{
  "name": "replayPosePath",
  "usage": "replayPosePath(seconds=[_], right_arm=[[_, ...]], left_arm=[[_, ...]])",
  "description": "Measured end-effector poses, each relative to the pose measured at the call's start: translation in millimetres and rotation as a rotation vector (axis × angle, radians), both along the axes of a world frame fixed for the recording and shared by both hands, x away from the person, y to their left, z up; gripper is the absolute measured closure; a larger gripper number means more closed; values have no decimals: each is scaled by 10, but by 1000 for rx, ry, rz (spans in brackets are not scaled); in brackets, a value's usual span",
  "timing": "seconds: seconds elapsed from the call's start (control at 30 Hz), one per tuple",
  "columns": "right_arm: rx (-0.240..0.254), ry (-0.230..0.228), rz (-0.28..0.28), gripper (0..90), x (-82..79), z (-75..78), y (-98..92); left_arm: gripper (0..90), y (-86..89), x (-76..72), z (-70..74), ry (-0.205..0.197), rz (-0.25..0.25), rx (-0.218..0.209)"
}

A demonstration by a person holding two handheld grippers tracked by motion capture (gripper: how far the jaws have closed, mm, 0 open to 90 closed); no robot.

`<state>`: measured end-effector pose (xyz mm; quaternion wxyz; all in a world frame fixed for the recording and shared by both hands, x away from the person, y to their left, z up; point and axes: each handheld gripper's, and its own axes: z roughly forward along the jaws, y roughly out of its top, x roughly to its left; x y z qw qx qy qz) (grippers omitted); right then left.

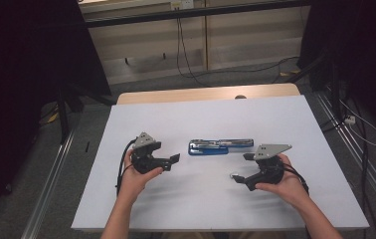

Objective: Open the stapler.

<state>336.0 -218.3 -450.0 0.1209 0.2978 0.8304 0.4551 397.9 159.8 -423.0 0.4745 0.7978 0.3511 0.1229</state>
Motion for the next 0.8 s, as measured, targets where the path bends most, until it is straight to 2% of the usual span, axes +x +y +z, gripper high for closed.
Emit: replayPosePath(seconds=[0.1, 0.23, 0.27, 0.37, 0.4, 0.53, 0.8], right_arm=[[-19, 17, 44, 232, 10, -31, 18], [-96, 18, 92, 328, 31, -94, 78], [-116, 21, 118, 384, 55, -124, 108], [-131, 20, 124, 415, 79, -138, 129], [-136, 30, 135, 479, 94, -149, 145], [-127, 36, 155, 540, 101, -159, 145], [-128, 55, 197, 737, 32, -137, 114]], left_arm=[[101, 18, -4, 13, -5, 5, -13], [102, 21, -6, 19, -9, 7, -18], [102, 21, -6, 19, -10, 9, -17], [102, 21, -6, 20, -8, 8, -18], [102, 22, -4, 20, -8, 7, -19], [102, 28, -1, 18, -11, 7, -18], [108, 53, -6, 38, -20, 13, -20]])
